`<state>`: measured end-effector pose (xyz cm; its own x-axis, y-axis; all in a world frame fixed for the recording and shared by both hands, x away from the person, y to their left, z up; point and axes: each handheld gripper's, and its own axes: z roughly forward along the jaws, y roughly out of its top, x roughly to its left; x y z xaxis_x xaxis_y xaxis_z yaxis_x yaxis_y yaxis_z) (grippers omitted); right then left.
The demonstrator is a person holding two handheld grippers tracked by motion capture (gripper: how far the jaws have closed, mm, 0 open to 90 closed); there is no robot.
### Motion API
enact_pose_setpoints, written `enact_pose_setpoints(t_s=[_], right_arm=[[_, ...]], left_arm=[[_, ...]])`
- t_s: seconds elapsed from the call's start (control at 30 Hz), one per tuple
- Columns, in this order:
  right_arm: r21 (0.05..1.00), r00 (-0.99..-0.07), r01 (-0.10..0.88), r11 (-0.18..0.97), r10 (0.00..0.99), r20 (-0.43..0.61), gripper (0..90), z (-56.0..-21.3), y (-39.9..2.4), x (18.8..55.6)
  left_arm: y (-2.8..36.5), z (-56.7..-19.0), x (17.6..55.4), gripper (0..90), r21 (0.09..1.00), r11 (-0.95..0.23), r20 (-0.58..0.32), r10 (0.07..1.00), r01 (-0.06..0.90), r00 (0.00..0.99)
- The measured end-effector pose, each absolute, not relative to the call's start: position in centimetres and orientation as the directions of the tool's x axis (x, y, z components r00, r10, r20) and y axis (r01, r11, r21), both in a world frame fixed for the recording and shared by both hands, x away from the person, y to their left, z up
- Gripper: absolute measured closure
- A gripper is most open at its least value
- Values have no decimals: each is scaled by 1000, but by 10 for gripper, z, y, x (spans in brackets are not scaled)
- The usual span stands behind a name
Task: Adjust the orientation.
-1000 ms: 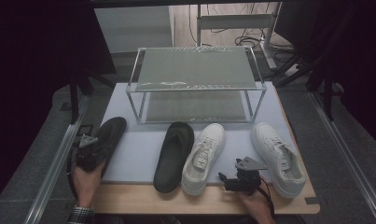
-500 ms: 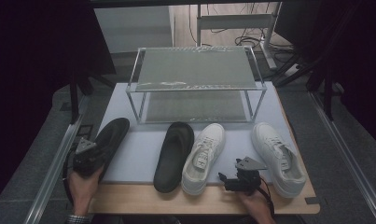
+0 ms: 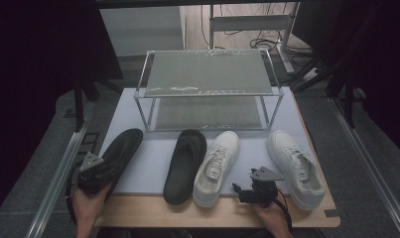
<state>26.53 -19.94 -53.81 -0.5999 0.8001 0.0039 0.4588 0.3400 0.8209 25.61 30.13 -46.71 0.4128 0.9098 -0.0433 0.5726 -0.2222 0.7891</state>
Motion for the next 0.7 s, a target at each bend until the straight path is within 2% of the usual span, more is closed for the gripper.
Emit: enact_pose_setpoints(t_s=[0.7], right_arm=[[821, -600, 458, 340, 800, 4, 102, -538, -200, 265]], left_arm=[[261, -462, 258, 828, 792, -301, -20, 857, 530, 516]])
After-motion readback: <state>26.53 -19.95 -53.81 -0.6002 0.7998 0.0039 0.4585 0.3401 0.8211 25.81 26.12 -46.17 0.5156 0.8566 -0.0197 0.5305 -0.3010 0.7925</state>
